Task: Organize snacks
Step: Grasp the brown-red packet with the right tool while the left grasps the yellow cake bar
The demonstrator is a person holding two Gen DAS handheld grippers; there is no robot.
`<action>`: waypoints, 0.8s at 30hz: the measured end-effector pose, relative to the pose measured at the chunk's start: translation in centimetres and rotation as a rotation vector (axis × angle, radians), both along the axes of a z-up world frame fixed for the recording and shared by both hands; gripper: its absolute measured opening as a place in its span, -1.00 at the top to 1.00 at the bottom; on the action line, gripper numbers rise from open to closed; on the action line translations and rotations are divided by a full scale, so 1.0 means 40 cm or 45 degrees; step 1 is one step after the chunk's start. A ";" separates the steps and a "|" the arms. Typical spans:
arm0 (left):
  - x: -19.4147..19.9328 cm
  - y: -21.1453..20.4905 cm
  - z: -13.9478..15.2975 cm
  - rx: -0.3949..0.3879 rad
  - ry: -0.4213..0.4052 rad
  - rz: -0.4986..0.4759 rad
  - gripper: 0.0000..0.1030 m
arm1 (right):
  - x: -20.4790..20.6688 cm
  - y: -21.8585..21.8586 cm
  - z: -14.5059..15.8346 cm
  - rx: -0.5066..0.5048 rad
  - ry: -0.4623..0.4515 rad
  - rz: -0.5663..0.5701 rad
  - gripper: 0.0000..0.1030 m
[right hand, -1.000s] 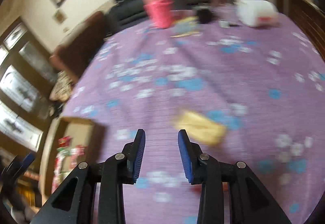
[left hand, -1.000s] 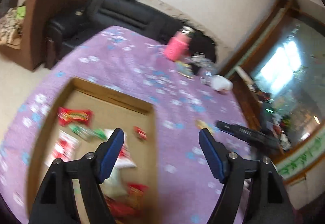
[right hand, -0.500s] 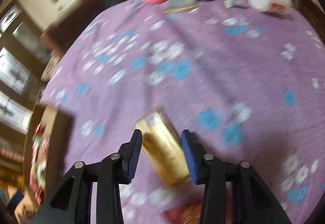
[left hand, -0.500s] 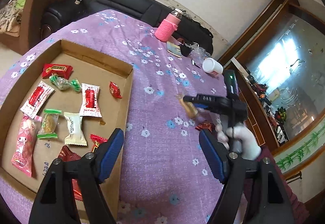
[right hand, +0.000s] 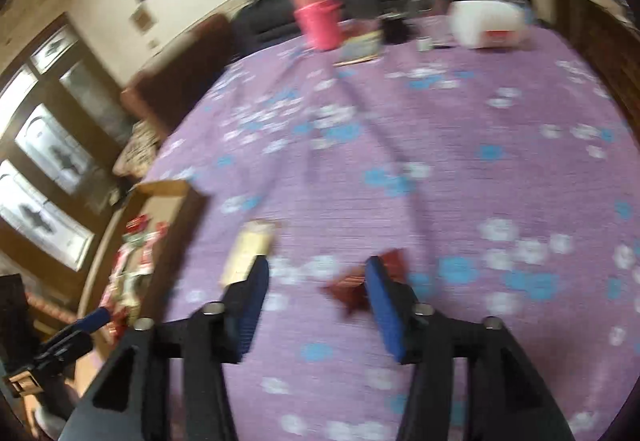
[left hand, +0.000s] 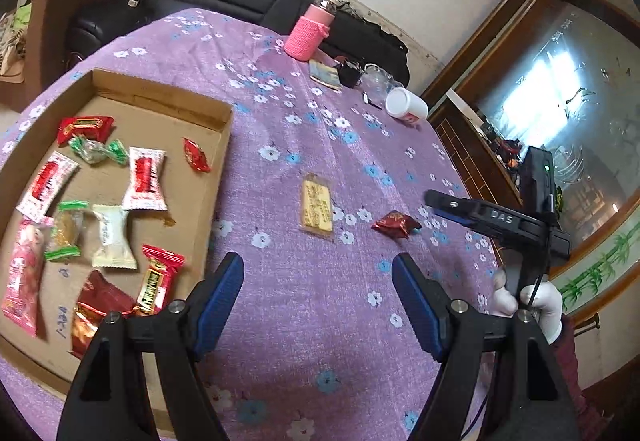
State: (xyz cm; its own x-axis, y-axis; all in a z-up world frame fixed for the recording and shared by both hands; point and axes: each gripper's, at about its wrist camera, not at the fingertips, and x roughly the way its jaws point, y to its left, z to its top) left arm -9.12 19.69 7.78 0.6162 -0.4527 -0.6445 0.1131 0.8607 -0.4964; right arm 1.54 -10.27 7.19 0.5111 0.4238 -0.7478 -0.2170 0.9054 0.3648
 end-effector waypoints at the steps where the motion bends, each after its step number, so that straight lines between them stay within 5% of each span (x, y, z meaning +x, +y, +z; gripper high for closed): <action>1: 0.005 -0.009 -0.004 0.001 0.006 -0.009 -0.47 | -0.006 -0.029 -0.012 0.005 0.018 -0.028 -0.10; 10: 0.061 -0.097 -0.028 0.119 0.050 -0.056 -0.47 | 0.027 -0.031 -0.119 0.164 0.167 -0.174 -0.11; 16: 0.156 -0.141 -0.070 0.269 0.094 -0.044 -0.47 | 0.082 0.026 -0.151 0.104 0.124 -0.284 -0.11; 18: 0.195 -0.161 -0.092 0.307 0.113 -0.048 -0.47 | 0.090 0.032 -0.151 0.071 0.101 -0.289 0.31; 24: 0.280 -0.224 -0.137 0.429 0.115 -0.077 -0.47 | 0.085 0.011 -0.170 0.145 0.021 -0.269 0.36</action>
